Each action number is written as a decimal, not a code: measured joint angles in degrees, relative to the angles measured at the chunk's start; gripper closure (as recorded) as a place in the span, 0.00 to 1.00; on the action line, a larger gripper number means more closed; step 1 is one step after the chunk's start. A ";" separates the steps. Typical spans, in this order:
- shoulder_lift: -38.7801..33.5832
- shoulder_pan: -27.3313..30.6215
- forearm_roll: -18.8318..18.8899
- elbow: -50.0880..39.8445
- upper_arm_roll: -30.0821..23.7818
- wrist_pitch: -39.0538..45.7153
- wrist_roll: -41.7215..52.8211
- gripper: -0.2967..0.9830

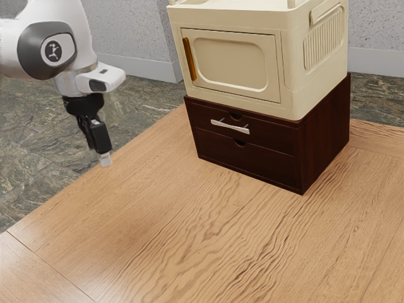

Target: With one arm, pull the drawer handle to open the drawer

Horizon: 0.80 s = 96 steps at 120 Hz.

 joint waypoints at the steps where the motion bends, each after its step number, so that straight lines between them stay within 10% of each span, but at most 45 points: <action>1: 0.08 0.00 0.00 0.00 0.00 0.23 0.28 0.23; 96: 8.38 -6.29 -4.83 4.03 -3.72 23.23 35.60 0.23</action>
